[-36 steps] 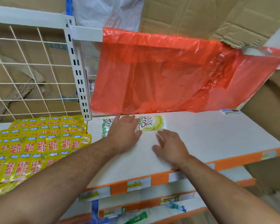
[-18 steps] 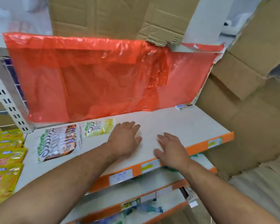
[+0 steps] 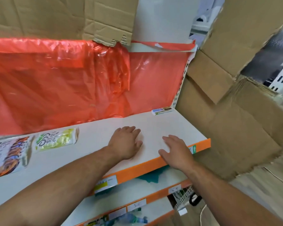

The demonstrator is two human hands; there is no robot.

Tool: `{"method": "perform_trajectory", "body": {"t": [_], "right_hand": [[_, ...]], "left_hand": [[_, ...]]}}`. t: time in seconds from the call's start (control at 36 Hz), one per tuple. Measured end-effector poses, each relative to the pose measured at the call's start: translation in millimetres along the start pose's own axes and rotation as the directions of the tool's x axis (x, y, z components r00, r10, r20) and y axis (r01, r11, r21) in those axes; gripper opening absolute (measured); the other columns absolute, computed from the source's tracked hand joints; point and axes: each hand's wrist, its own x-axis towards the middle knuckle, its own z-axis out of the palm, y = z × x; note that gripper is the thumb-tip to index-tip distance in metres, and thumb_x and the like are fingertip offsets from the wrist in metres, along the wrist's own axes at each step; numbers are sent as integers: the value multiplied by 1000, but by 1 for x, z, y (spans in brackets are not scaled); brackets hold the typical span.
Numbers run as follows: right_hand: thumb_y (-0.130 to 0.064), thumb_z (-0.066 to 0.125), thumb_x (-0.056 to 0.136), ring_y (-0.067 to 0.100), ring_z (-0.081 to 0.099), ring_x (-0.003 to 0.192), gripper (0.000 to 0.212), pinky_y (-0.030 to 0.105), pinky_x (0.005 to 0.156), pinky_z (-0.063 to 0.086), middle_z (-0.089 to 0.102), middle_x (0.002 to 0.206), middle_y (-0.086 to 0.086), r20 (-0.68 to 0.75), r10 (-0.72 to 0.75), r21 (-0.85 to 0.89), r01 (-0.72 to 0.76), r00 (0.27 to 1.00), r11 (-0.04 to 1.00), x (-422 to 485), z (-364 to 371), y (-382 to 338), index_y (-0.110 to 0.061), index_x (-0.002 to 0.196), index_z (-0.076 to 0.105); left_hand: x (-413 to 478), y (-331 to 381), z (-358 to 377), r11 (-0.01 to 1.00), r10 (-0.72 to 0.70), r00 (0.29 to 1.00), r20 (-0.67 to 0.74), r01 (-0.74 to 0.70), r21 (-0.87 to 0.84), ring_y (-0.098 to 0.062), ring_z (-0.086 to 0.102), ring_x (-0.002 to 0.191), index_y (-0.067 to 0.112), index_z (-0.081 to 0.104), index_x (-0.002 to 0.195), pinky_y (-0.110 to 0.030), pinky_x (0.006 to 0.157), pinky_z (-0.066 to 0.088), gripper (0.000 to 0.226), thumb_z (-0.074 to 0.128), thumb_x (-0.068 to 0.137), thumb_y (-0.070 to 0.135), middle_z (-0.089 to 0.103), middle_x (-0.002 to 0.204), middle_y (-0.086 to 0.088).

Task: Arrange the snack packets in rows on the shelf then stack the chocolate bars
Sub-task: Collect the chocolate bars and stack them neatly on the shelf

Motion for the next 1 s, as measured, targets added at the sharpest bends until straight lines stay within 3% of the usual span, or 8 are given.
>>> {"method": "perform_trajectory", "body": {"t": [0.44, 0.75, 1.0], "right_hand": [[-44, 59, 95, 17, 29, 145, 62, 26, 117, 22, 34, 158, -1, -69, 93, -23, -95, 993, 995, 109, -23, 55, -24, 151, 40], [-34, 62, 96, 17, 34, 143, 57, 24, 116, 20, 42, 154, 5, -30, -10, -28, 9, 999, 1000, 198, -29, 74, -13, 147, 46], [-27, 61, 93, 22, 38, 141, 58, 29, 116, 30, 39, 154, 6, 91, -107, -87, 114, 990, 990, 259, -42, 89, -11, 147, 45]], "left_hand": [[136, 8, 24, 994, 105, 993, 45, -105, -2, -25, 40, 138, 24, 38, 149, -39, 114, 31, 58, 38, 97, 52, 40, 154, -4], [188, 12, 34, 999, -16, 999, 39, 17, -30, -26, 40, 135, 25, 38, 147, -36, 111, 30, 54, 40, 98, 47, 39, 154, -1], [212, 21, 47, 992, -122, 992, 21, 123, -21, -26, 47, 128, 25, 41, 144, -36, 109, 36, 53, 37, 97, 49, 46, 148, 2]]}}
